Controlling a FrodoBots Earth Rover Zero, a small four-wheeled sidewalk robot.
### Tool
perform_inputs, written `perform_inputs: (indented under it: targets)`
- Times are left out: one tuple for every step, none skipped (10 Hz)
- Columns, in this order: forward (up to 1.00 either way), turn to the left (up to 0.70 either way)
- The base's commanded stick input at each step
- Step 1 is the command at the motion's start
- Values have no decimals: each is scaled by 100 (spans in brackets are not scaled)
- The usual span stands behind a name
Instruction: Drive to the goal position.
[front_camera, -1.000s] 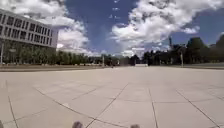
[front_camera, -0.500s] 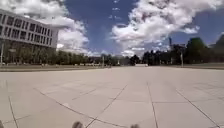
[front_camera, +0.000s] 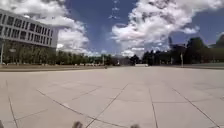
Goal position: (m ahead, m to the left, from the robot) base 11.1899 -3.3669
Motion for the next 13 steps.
perform_inputs:
  targets:
    - [7,0]
    - [7,0]
    - [6,0]
    - [6,0]
    - [6,0]
    - [6,0]
    - [6,0]
    - [6,0]
    - [6,0]
    - [6,0]
    - [6,0]
    - [6,0]
    - [7,0]
